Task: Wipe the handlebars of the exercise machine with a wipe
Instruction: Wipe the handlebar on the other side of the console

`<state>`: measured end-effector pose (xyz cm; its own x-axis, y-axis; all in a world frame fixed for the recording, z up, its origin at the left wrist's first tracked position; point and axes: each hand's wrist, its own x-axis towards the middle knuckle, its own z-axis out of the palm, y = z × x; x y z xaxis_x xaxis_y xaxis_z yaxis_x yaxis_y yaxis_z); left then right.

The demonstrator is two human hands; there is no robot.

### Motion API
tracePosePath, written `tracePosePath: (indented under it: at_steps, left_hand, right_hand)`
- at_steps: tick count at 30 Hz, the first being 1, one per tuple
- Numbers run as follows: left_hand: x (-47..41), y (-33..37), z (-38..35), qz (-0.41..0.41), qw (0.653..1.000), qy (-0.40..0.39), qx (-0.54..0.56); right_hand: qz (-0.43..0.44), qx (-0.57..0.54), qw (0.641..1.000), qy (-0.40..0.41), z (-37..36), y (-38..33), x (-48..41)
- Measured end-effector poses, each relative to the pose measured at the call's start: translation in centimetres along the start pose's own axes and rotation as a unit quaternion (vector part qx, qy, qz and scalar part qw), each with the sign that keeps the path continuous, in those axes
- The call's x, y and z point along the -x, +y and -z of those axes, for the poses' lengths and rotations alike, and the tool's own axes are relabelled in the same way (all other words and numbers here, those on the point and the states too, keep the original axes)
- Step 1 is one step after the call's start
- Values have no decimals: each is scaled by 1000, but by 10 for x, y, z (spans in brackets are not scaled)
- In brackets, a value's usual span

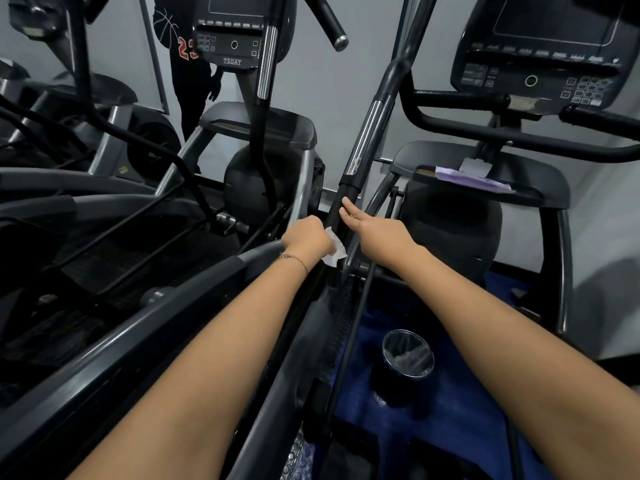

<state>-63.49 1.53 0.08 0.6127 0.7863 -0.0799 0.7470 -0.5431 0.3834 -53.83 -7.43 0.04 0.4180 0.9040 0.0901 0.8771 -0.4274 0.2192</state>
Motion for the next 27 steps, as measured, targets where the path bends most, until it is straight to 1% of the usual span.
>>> tracePosePath:
  at_steps: [2, 5, 7, 9, 12, 13, 15, 17, 19, 20, 22, 24, 25, 26, 27]
  left_hand:
    - [4, -2, 4, 3, 1000, -16, -22]
    - [9, -9, 15, 11, 993, -85, -85]
    - [10, -9, 18, 13, 986, -114, -122]
    - [8, -7, 16, 8, 987, -108, -123]
    - [4, -1, 11, 8, 993, -83, -84]
    - [4, 1, 12, 7, 992, -87, -86]
    - [1, 2, 18, 3, 984, -133, -116]
    - [-3, 2, 22, 17, 972, -191, -135]
    - [-9, 3, 20, 31, 968, -204, -140]
    - [-11, 3, 18, 24, 973, -186, -136]
    - [-11, 3, 9, 16, 990, -111, -86]
    - [-8, 1, 2, 19, 999, -37, -32]
    - [-8, -1, -1, 16, 1000, -6, -16]
    - [-9, -6, -3, 9, 1000, 24, 1]
    - [-9, -13, -2, 0, 998, 55, 25]
  right_hand:
    - [-10, -11, 1000, -8, 2, -4, 3]
    - [-16, -17, 1000, -13, 5, -7, 3]
    - [-20, -19, 999, -17, 7, -9, 3]
    - [-22, -22, 999, -19, 7, -9, 3]
    - [-22, -29, 999, -13, 5, -10, 4]
    - [-23, -31, 999, -12, 5, -9, 4]
    - [-26, -31, 999, -13, 4, -10, 3]
    - [-25, -25, 999, -13, 4, -10, 2]
    - [-22, -17, 1000, -10, -1, -7, 1]
    - [-20, -14, 1000, -8, -2, -6, 1]
    - [-18, -19, 1000, -10, 2, -5, 0]
    - [-16, -55, 998, -25, 12, -6, -1]
    - [-14, -98, 995, -28, 16, -6, -1]
    - [-18, -161, 987, -12, 18, -5, 0]
    - [-32, -239, 970, 33, 17, -5, 1]
